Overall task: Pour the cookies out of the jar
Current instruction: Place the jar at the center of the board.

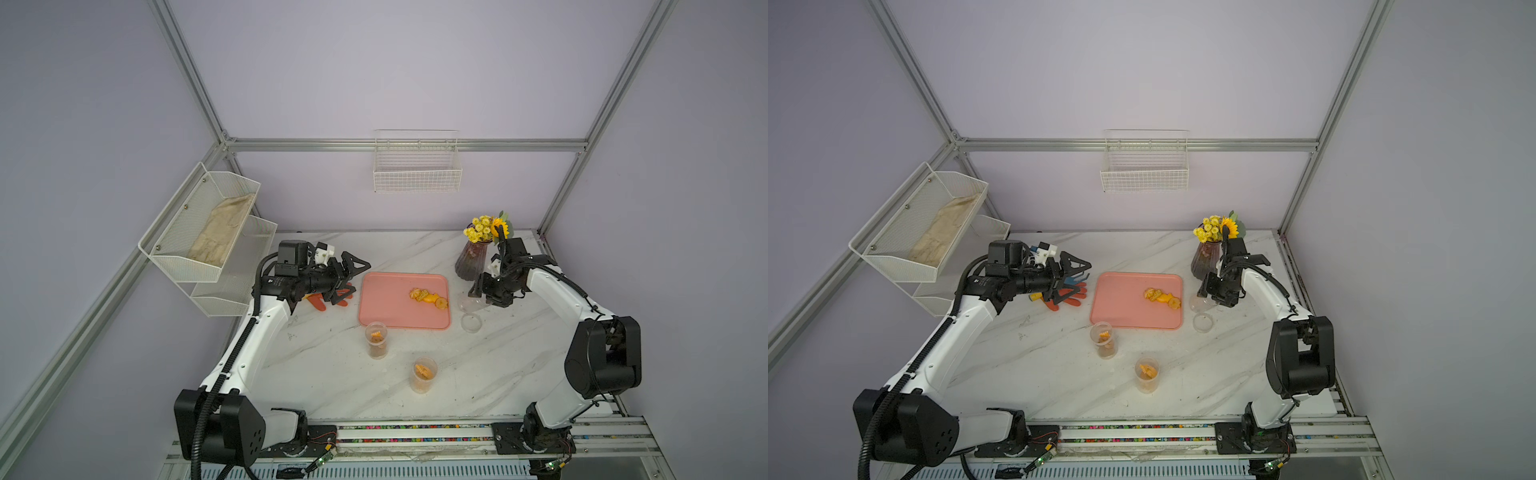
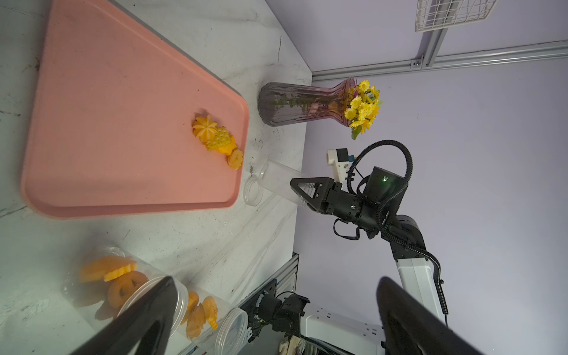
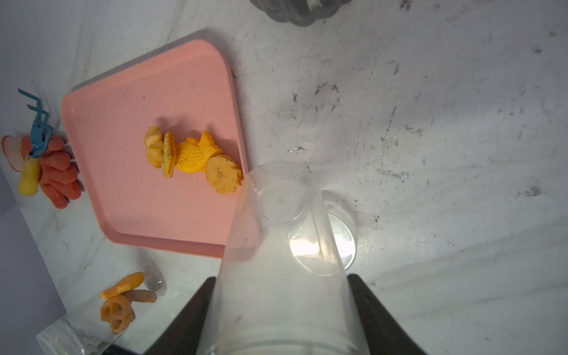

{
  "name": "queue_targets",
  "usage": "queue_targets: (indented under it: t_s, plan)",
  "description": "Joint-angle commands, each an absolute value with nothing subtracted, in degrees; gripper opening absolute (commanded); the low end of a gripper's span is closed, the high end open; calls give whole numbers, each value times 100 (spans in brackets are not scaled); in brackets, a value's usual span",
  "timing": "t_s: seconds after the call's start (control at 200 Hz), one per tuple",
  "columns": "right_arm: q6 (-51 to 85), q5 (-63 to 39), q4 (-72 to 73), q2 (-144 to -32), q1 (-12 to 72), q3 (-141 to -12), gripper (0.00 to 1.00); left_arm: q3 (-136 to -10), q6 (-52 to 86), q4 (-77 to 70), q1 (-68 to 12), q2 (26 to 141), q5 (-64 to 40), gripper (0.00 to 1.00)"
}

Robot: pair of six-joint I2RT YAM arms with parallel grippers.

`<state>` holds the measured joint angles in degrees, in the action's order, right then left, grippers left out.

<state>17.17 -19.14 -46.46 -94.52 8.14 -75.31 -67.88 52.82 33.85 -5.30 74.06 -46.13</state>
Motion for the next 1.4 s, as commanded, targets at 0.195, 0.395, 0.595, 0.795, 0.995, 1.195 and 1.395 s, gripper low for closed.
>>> queue_targets:
  t_s: [0.195,0.395,0.595,0.795,0.995,1.195,1.395]
  plan:
    - [1414,-1292,-4976,-9862,824,-8146,61,-6771,5028,3501,-422,7124,-4630,100]
    - [1218,-1042,-5215,-10187,905,-8455,62,-6729,4985,3550,-385,7068,-4614,100]
    - [1178,-1017,-5232,-10375,998,-8530,66,-6652,4939,3610,-324,6991,-4585,100]
    - [1147,-1063,-5221,-10550,1016,-8573,71,-6601,4922,3647,-273,6902,-4578,100]
    - [1116,-1079,-5281,-10521,1011,-8613,84,-6588,4913,3665,-243,6886,-4570,100]
    - [1114,-1184,-5276,-10384,1012,-8575,87,-6660,4922,3665,-241,6959,-4585,100]
    - [1150,-1187,-5337,-10169,1012,-8513,91,-6724,4922,3665,-237,7010,-4587,100]
